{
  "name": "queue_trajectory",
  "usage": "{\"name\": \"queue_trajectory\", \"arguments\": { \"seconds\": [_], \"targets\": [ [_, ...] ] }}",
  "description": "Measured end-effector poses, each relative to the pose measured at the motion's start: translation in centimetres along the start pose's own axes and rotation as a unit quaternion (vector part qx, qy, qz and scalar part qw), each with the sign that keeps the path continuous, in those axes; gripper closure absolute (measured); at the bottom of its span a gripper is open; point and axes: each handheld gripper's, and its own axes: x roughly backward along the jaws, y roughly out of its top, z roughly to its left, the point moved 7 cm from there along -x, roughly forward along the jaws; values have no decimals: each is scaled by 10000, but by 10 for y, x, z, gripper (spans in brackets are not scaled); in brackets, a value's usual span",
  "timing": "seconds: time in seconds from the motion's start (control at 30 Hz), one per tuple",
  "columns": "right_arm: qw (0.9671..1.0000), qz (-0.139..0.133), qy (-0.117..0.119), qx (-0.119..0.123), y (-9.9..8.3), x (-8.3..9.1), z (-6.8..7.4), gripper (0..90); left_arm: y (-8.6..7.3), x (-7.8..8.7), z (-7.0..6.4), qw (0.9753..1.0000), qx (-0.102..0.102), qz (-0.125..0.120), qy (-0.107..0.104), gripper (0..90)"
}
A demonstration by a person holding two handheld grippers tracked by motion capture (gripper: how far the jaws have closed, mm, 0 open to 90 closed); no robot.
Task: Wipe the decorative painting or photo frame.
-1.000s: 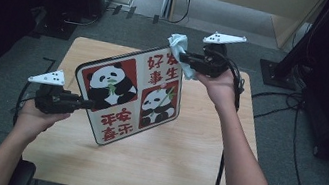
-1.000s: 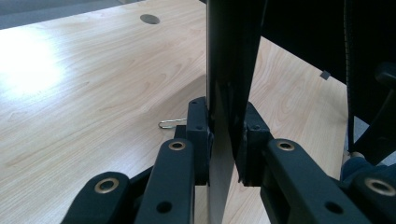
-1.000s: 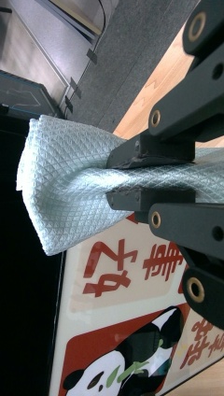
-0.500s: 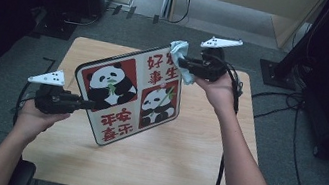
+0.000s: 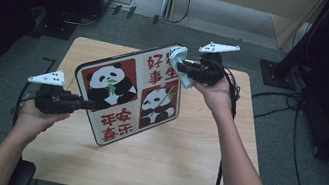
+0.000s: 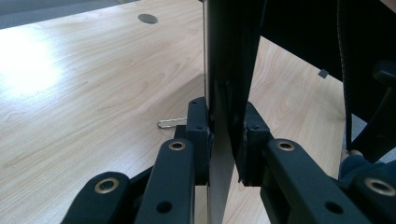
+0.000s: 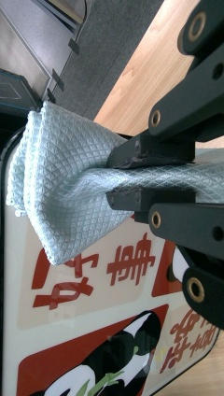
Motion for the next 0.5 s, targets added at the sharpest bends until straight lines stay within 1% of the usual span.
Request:
{"name": "queue_trajectory", "arguments": {
  "seconds": [0.27, 0.5],
  "targets": [
    [10000, 3, 16, -4, -4, -1, -1, 808, 0, 0, 0, 10000, -1, 1, 0, 787],
    [9999, 55, 51, -79, -13, -4, -1, 807, 0, 0, 0, 10000, 2, 0, 4, 787]
  ]
}}
